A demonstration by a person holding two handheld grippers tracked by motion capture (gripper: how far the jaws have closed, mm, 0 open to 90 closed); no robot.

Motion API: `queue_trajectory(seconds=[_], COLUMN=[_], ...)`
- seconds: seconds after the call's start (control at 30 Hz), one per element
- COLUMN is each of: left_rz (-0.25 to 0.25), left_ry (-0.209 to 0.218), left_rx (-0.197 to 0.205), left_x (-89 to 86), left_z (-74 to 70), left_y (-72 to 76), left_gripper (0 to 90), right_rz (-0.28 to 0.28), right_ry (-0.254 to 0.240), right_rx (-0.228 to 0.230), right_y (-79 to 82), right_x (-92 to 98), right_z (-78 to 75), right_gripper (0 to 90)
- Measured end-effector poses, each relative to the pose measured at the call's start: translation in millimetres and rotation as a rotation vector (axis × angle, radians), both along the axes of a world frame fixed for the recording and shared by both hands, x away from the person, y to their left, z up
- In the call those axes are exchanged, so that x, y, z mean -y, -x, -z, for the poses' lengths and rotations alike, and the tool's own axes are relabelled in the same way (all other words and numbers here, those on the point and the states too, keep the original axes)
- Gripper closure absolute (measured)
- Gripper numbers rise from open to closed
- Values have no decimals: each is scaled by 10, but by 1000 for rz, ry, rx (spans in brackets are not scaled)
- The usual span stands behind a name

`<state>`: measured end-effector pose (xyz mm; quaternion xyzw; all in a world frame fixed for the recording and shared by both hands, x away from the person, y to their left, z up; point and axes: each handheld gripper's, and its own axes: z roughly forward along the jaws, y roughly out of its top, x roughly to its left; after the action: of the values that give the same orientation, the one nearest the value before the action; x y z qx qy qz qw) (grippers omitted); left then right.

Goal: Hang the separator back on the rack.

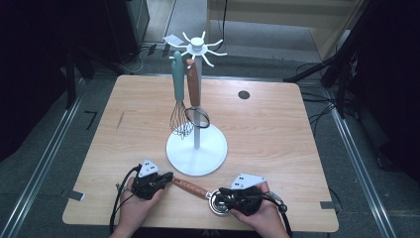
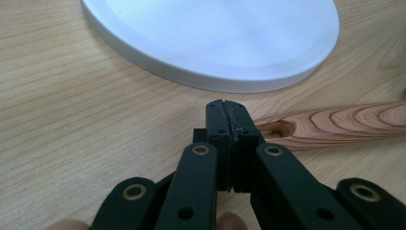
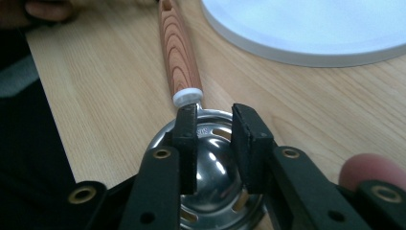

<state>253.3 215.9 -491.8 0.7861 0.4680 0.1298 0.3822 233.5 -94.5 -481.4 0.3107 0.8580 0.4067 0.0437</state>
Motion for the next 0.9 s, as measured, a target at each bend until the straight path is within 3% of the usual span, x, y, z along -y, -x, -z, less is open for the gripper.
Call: queue_trajectory(seconds=[0.2, 0.37, 0.43, 0.6, 0.73, 0.9], left_rz=[-5, -6, -5, 1, 24, 26], left_ry=[-1, -9, -7, -16, -25, 0], left_rx=[7, 11, 14, 23, 41, 63], left_x=[67, 130, 165, 249, 324, 291], left_z=[5, 7, 10, 16, 17, -16], left_y=[16, 27, 36, 43, 56, 58], left_gripper=[892, 893, 892, 891, 851, 794], right_rz=[-45, -52, -49, -54, -72, -97], right_ry=[104, 112, 92, 103, 154, 188], right_rx=[29, 18, 11, 7, 25, -13], right_y=[-5, -9, -16, -46, -63, -82], right_x=[-115, -130, -124, -100, -75, -59], right_z=[-32, -54, -74, -122, -150, -184], right_gripper=[666, 582, 589, 574, 580, 563])
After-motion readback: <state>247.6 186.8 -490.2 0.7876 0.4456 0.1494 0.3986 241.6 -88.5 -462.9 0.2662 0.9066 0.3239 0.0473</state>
